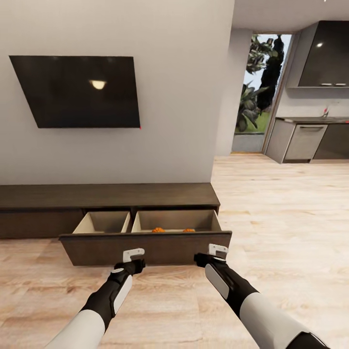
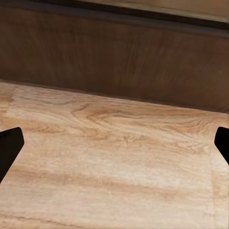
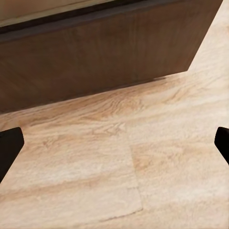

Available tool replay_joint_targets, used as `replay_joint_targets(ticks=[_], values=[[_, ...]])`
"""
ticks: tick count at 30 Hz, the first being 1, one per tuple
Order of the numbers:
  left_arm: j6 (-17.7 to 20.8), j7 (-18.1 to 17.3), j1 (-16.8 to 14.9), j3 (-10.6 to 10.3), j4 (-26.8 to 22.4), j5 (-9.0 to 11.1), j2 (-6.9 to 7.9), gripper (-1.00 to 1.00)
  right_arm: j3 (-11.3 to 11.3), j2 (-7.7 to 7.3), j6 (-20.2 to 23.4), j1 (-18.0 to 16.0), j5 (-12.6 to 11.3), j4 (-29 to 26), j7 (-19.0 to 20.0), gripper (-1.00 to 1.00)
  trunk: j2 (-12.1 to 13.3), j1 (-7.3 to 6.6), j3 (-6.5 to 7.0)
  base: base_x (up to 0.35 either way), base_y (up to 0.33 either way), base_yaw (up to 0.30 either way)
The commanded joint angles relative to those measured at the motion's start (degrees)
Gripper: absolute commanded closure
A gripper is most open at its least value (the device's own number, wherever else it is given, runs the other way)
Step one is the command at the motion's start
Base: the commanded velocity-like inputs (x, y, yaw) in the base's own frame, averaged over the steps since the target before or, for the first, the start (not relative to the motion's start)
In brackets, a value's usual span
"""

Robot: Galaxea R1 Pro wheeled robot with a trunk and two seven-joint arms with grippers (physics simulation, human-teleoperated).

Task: Place each of the two pumpkins and all three candles from the living room inside a cabinet in the living room (use any cabinet), then make sure every cabinet is closed, and position the cauldron so it is next to a table in the living room.

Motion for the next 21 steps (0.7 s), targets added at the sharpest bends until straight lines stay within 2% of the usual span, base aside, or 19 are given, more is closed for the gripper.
replay_joint_targets(ticks=[1,17,21], values=[[0.00,0.00,0.00,0.02,0.00,0.00,0.01,-1.00,0.00,0.00,0.00,0.00,0.01,0.00,0.00,-1.00,-0.42,0.23,-0.18,0.000,0.000,0.000],[-0.31,0.03,0.00,-0.01,0.00,0.00,0.07,-1.00,0.00,0.01,0.00,0.02,0.01,0.00,0.00,-1.00,-6.83,3.74,-3.06,0.000,0.000,0.000],[-2.98,0.00,0.00,-0.02,0.00,0.00,0.00,-1.00,0.00,0.04,0.00,0.01,0.01,0.00,0.00,-1.00,-8.44,4.62,-3.77,0.000,0.000,0.000]])
